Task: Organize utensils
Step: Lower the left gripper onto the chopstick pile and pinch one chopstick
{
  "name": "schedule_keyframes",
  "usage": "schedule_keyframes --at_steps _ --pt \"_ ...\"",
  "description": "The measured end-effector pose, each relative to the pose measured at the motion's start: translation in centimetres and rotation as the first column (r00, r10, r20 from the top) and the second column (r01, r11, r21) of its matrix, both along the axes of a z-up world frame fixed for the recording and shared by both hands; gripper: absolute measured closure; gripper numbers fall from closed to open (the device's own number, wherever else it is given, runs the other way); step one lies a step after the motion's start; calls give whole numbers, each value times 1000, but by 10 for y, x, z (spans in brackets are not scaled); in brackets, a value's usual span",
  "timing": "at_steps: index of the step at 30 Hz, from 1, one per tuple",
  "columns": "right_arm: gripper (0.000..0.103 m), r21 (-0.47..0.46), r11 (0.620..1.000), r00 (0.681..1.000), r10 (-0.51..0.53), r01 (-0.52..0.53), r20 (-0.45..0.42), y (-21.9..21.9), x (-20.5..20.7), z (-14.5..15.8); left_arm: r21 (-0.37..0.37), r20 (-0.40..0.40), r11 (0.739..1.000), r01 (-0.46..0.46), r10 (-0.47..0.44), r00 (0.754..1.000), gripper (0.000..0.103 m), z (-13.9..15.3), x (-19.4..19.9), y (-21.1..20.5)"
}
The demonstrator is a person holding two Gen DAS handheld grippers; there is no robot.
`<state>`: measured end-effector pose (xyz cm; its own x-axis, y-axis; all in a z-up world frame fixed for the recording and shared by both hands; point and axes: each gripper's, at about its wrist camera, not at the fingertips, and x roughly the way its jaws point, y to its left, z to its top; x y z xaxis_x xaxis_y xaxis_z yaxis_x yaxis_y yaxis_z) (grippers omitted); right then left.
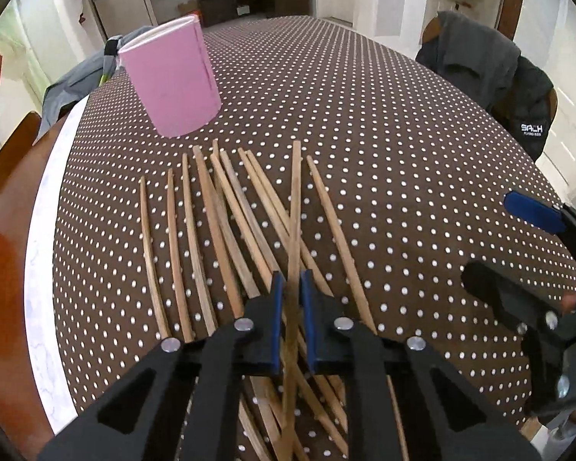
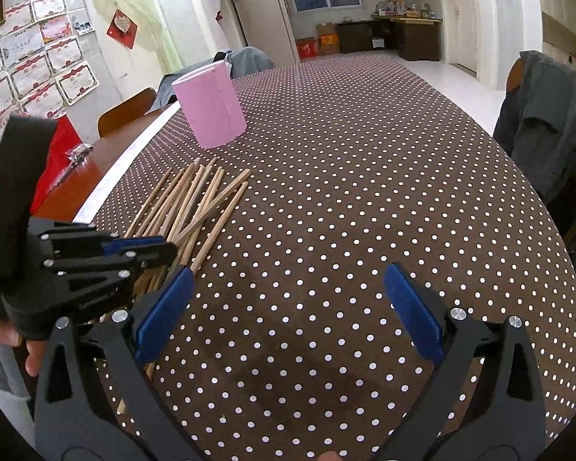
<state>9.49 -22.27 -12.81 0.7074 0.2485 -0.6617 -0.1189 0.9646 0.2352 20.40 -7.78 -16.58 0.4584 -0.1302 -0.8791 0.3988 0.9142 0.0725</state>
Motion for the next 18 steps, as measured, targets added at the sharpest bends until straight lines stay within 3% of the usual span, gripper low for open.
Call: schedule_keyframes --at_steps 8,18 --pt "6 -8 1000 1000 26 -26 -16 4 14 3 8 -34 1000 13 -13 999 96 8 6 -4" --pt "6 4 997 990 76 -76 -120 25 34 -7 -77 42 994 -72 75 996 97 25 -11 22"
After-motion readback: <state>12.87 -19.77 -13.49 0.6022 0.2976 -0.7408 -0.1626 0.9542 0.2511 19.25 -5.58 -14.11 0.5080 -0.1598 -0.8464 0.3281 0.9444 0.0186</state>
